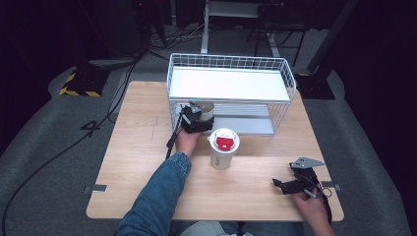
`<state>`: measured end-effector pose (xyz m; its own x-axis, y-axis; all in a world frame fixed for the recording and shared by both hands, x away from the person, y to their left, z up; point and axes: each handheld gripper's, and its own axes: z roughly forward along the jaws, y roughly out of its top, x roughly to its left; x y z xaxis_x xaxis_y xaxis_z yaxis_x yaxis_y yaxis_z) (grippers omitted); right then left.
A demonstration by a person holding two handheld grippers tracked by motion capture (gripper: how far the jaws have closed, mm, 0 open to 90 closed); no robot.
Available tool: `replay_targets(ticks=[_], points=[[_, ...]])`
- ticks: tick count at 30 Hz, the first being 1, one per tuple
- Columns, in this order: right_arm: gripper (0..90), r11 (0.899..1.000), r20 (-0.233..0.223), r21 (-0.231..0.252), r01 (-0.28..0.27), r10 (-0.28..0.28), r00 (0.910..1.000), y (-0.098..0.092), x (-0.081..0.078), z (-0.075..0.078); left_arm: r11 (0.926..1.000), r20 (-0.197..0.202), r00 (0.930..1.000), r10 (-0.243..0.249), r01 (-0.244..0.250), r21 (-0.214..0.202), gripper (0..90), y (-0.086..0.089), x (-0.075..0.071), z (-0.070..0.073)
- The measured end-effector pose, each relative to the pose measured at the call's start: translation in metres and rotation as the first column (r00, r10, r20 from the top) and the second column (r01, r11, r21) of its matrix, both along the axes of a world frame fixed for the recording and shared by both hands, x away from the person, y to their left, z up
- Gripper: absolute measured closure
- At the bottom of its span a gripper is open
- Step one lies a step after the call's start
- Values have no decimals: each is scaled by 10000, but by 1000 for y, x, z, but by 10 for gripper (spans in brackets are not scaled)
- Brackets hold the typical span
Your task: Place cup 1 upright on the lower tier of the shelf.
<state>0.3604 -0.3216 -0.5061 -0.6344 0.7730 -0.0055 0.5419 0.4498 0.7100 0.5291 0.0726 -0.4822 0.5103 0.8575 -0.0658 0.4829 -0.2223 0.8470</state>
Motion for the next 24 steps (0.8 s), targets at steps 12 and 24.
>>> replay_targets(ticks=[12,24], points=[[2,10000,5,0,-6,6,10000,0,0,0,9999,233,9997,64,-62,-118,65,2,-7,9],[2,10000,3,10,-7,7,10000,0,0,0,9998,877,9960,165,-152,-154,58,6,-31,25]])
